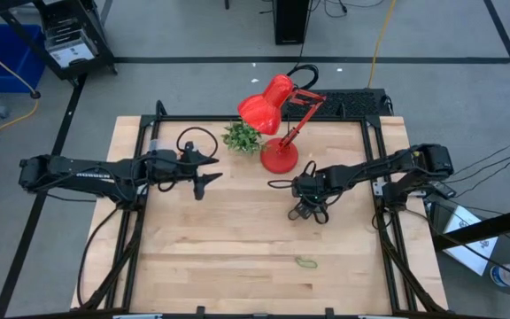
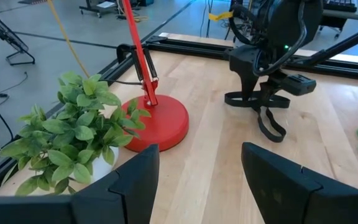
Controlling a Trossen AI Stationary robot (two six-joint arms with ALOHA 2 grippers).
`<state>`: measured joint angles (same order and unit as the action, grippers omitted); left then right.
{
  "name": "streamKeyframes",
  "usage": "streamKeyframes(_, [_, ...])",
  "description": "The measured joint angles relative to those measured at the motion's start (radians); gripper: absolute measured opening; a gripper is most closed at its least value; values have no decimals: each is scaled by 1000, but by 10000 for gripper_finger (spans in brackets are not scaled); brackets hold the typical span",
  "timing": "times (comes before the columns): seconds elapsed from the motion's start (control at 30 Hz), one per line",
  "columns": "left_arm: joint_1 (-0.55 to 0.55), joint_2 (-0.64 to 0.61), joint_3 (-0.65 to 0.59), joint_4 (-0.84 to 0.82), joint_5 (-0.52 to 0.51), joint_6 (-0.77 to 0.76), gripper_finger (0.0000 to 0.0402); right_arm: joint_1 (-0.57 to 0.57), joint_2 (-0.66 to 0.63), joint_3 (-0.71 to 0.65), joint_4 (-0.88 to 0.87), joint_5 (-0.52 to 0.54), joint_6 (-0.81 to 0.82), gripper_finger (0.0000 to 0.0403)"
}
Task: Pick and place rubber bands into bin
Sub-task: Put the black rubber band into the transparent bin
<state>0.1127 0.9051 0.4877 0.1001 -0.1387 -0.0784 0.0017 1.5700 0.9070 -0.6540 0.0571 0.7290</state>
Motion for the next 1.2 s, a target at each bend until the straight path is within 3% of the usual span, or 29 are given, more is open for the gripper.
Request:
streamKeyframes(0.13, [0, 0, 0, 0, 0, 0, 232, 0, 0, 0, 0, 25, -7, 110])
streamKeyframes(0.43, [0, 0, 0, 0, 0, 0, 236, -2, 0, 0, 0, 22, -107, 7])
streamKeyframes(0.8, [0, 0, 0, 0, -1, -2, 236, -2, -58, 0, 56, 50, -181, 3])
streamKeyframes(0.97, [0, 0, 0, 1, -1, -3, 235, -2, -186, 0, 116, 55, -231, 2])
streamKeyframes(1.2, [0, 0, 0, 1, -2, -36, 233, -2, -405, 0, 283, 148, -364, 1])
